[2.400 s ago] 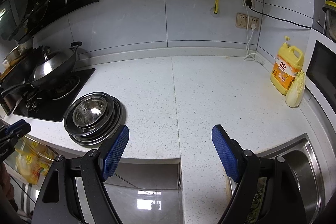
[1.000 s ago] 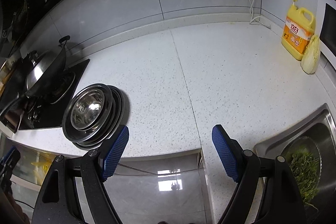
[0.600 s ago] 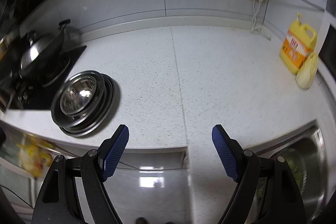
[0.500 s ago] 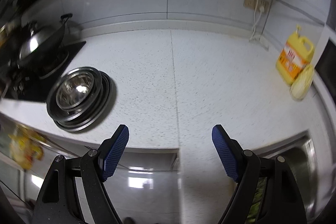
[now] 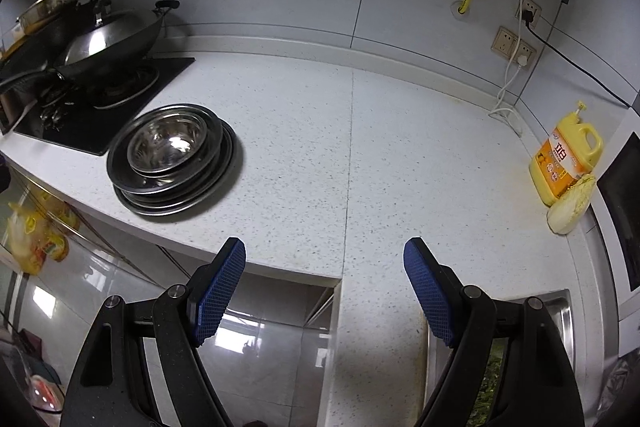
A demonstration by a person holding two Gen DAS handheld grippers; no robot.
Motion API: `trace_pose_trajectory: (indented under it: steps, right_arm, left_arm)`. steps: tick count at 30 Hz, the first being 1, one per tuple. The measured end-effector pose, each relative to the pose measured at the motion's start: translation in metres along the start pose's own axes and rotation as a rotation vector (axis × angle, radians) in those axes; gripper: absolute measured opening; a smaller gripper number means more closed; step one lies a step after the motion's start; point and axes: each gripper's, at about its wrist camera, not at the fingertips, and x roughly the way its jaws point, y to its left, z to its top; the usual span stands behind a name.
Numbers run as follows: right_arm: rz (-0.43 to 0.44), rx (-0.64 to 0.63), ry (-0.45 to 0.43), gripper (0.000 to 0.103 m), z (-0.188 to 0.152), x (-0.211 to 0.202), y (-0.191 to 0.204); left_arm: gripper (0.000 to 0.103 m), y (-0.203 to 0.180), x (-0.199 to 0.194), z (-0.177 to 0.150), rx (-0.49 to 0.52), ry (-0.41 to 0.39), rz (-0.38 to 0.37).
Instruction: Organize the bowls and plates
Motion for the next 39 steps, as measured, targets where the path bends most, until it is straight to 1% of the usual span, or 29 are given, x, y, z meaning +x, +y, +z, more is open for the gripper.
trace_pose_trajectory:
  steps: [15, 27, 39]
  right_arm:
    - [-0.002, 0.010, -0.006, 0.077, -0.005, -0.005, 0.001]
    - [0.006, 0.019, -0.010, 0.077, -0.008, -0.006, 0.008]
    - [-0.014, 0.055, -0.013, 0.077, -0.011, -0.011, -0.002]
  left_arm:
    - [0.031, -0.004, 0.001, -0.003, -0.002, 0.019, -0.036]
    - [0.031, -0.002, 0.001, -0.005, -0.012, 0.032, -0.046]
    - [0.031, -0.007, 0.007, -0.004, -0.001, 0.032, -0.064]
